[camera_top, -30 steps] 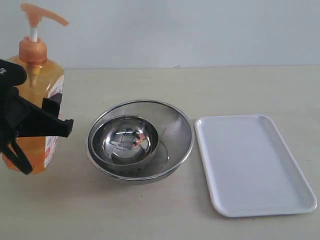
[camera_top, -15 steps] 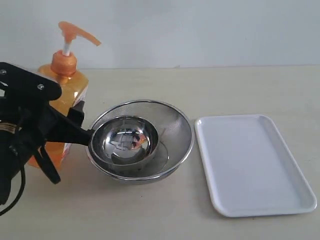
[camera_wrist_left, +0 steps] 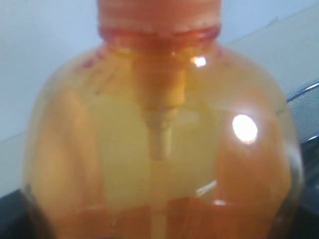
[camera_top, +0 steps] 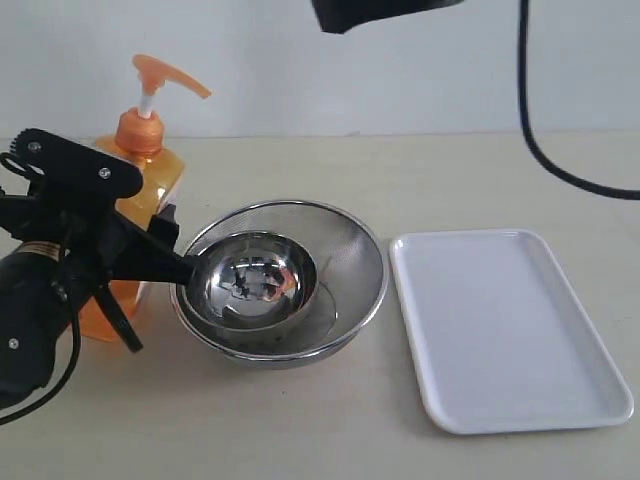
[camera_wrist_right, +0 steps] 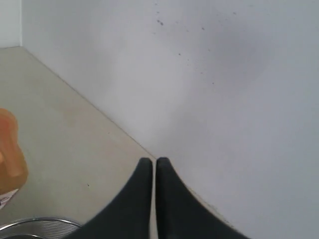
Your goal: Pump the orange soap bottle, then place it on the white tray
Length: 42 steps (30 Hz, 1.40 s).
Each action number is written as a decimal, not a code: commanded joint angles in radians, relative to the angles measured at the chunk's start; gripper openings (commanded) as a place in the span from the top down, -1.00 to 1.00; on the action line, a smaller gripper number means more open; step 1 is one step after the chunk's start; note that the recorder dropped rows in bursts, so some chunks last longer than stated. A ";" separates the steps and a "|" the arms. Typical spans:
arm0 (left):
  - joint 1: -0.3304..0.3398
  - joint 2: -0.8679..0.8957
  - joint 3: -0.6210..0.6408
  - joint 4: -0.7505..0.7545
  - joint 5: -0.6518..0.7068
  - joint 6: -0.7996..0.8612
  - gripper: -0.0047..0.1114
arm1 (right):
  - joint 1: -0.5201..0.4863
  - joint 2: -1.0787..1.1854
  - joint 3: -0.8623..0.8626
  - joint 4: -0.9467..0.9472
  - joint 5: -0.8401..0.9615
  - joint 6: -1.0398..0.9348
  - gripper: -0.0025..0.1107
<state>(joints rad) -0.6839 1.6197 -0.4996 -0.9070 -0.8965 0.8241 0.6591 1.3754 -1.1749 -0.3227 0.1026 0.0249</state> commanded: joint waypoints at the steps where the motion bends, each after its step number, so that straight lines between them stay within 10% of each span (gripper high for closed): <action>1: 0.005 -0.006 -0.012 0.067 -0.045 -0.022 0.84 | 0.081 0.104 -0.153 0.027 0.140 -0.119 0.96; 10: 0.005 -0.006 -0.012 0.082 -0.029 -0.032 0.84 | 0.097 0.316 -0.450 0.771 0.433 -0.844 0.96; 42: 0.005 0.045 -0.012 0.086 -0.011 -0.032 0.84 | 0.047 0.470 -0.642 0.773 0.635 -0.850 0.96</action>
<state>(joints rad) -0.6806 1.6588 -0.5080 -0.8280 -0.8780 0.7895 0.7103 1.8486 -1.8103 0.4521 0.7303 -0.8248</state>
